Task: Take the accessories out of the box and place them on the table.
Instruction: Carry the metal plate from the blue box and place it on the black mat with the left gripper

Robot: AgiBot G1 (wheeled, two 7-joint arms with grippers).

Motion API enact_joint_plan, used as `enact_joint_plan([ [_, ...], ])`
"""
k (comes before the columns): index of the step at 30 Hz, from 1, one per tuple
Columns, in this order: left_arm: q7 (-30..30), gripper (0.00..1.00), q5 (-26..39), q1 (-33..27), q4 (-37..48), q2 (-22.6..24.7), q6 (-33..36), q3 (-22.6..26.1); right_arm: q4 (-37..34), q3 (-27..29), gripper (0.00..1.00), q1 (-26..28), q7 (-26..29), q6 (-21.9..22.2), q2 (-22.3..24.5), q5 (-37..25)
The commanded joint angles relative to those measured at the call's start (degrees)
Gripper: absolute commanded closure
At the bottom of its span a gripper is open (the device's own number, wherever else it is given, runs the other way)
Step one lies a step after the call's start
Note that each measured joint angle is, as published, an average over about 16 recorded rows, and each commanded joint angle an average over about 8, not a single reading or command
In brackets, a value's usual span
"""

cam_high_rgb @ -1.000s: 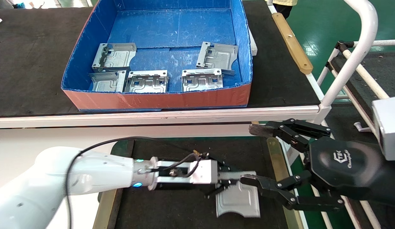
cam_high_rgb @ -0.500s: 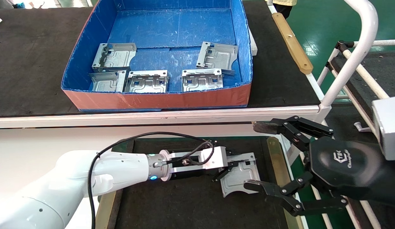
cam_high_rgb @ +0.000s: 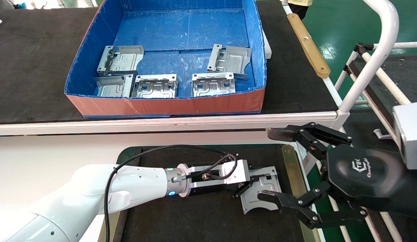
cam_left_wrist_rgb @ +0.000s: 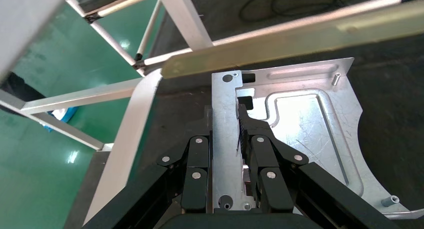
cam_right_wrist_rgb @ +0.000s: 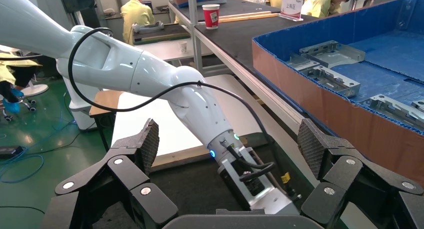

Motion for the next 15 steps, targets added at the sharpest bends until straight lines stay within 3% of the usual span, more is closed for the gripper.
enact_joint_plan([
  [1, -0.39, 0.41, -1.24, -0.11, -0.29, 0.03, -0.87, 1.31, 0.00, 0.00, 0.00, 0.00, 0.00, 0.00, 0.00, 0.00],
  [4, -0.69, 0.05, -2.03, -0.12, -0.42, 0.07, -1.31, 1.94, -0.01, 0.00, 0.00, -0.01, 0.00, 0.01, 0.00, 0.00],
  [5, -0.78, 0.00, -2.27, -0.12, -0.46, 0.08, -1.43, 2.12, -0.01, 0.00, 0.00, -0.01, 0.00, 0.01, 0.01, 0.01],
  [15, -0.48, 0.00, -1.65, -0.14, -0.40, 0.03, -1.02, 1.56, -0.01, 0.00, 0.00, -0.01, 0.00, 0.01, 0.01, 0.01],
])
